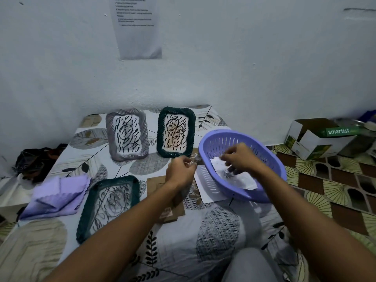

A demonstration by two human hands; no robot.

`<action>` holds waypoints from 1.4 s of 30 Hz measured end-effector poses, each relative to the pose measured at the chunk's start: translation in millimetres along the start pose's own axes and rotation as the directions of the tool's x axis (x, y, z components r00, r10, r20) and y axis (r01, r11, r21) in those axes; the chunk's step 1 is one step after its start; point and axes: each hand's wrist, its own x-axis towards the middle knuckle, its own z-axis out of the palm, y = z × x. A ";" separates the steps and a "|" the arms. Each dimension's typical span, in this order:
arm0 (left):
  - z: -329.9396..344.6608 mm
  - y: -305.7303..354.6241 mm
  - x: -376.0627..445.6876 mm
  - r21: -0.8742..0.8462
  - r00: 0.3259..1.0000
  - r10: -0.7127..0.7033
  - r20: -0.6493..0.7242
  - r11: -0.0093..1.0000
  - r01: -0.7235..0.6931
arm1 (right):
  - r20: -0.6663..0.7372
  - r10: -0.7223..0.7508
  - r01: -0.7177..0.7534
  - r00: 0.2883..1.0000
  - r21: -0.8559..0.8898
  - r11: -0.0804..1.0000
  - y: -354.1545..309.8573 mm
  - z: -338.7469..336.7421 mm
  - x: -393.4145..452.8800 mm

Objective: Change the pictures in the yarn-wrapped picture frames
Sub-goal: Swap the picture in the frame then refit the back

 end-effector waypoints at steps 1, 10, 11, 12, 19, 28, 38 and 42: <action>-3.2 5.4 -0.6 -0.050 1.000 0.022 0.005 0.999 -0.021 | -0.052 0.014 -0.018 0.999 -0.062 0.998 9.4 -7.9 11.4; 2.3 23.1 -9.1 -0.179 0.991 0.059 0.117 0.983 -0.037 | 0.036 0.225 -0.166 0.974 -0.564 0.809 46.1 -14.8 34.4; 2.7 21.6 -9.0 -0.194 0.991 0.058 0.122 0.981 -0.034 | 0.032 0.234 -0.175 0.972 -0.563 0.808 47.9 -14.0 35.7; 2.7 20.8 -8.8 -0.205 0.991 0.057 0.124 0.978 -0.031 | 0.030 0.246 -0.188 0.969 -0.560 0.807 48.5 -13.6 36.1; 3.4 16.9 -7.0 -0.190 0.992 0.050 0.113 0.981 -0.028 | -0.039 0.270 -0.253 0.962 -0.503 0.827 58.3 -13.5 45.1; 0.2 22.5 -7.6 -0.149 0.995 0.010 0.095 0.989 0.005 | -0.134 0.195 -0.224 0.972 -0.261 0.939 61.3 -22.7 50.6; -11.4 63.9 -15.1 -0.245 0.973 0.225 0.056 0.948 -0.205 | -0.026 0.047 -0.021 0.999 0.613 0.790 -0.4 -29.6 0.8; -25.6 100.2 -25.3 -0.588 0.961 0.038 0.274 0.798 0.136 | -0.022 -0.073 0.070 0.997 0.655 0.753 -32.0 -17.7 -12.4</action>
